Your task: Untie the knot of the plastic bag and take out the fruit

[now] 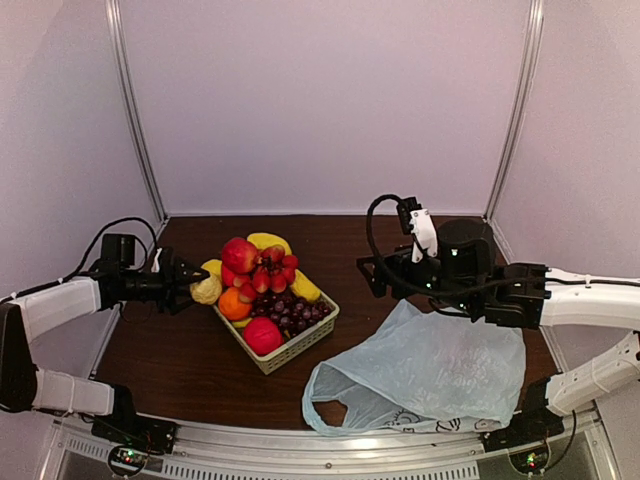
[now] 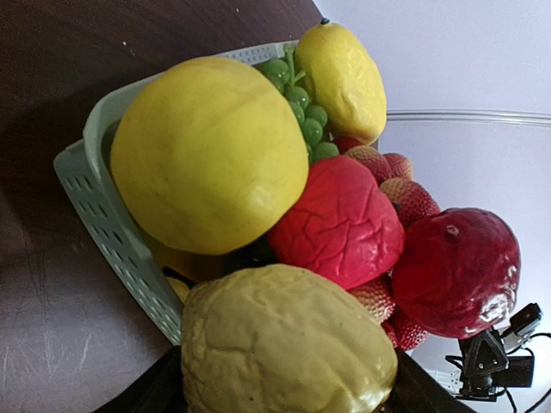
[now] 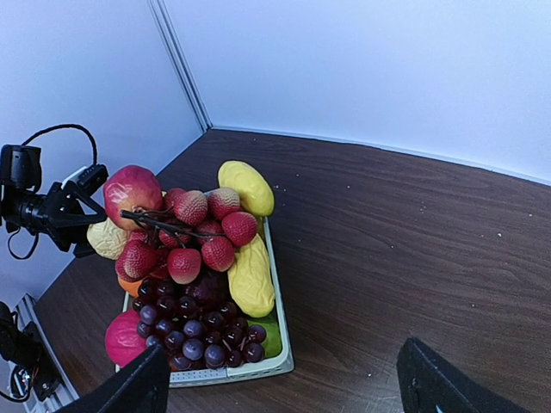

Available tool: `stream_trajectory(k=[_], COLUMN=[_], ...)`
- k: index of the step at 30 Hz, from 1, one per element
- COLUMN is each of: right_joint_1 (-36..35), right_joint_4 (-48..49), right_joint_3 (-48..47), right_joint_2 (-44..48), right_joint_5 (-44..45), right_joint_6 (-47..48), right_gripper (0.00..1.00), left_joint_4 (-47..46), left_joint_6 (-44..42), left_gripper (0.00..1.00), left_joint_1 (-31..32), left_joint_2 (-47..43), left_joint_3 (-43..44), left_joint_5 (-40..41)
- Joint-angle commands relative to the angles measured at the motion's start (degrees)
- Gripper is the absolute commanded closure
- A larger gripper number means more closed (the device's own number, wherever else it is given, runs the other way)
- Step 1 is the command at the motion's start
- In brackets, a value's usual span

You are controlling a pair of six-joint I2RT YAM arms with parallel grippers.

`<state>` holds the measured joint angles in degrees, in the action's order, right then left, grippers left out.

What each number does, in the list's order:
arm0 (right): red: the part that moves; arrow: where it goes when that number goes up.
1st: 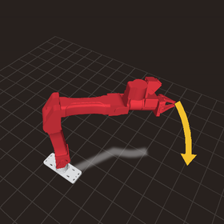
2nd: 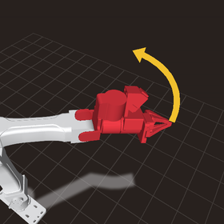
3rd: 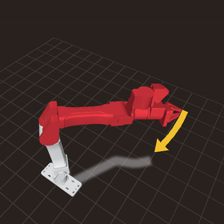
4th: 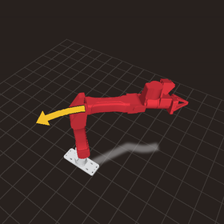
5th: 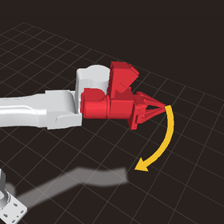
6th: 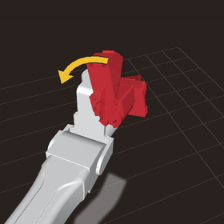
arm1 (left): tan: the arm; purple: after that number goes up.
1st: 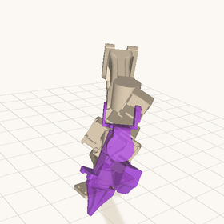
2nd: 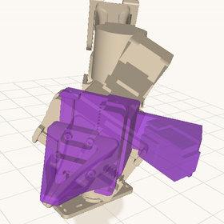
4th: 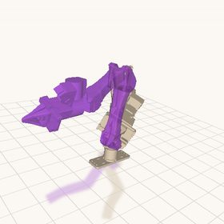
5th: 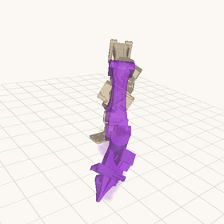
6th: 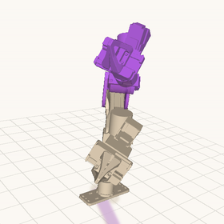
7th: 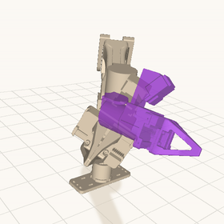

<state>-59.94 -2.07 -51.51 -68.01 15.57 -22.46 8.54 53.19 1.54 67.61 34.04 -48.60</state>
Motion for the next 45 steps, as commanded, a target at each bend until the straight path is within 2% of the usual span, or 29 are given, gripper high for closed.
stream_trajectory(k=[1,14,36,45], right_joint_1=[-0.4,-0.5,-0.7,-0.8], right_joint_4=[-1.3,-0.8,-0.2,0.1], right_joint_3=[0.2,1.4,2.4,2.7], right_joint_2=[1.5,2.2,2.9,2.8], right_joint_5=[1.7,1.9,2.0,1.5], right_joint_6=[-0.2,-0.5,-0.2,-0.2], right_gripper=[0.08,0.08,0.08,0.08], left_joint_4=[-2.7,-1.0,4.8,4.1], left_joint_6=[1.0,-0.3,-3.9,-4.6], left_gripper=[0.46,0.37,0.03,0.02], left_joint_1=[-0.4,-0.4,-0.4,-0.4], left_joint_2=[0.5,1.7,-1.3,-2.2], left_joint_3=[-0.9,-0.1,1.0,1.1], left_joint_5=[1.1,1.5,3.5,1.9])
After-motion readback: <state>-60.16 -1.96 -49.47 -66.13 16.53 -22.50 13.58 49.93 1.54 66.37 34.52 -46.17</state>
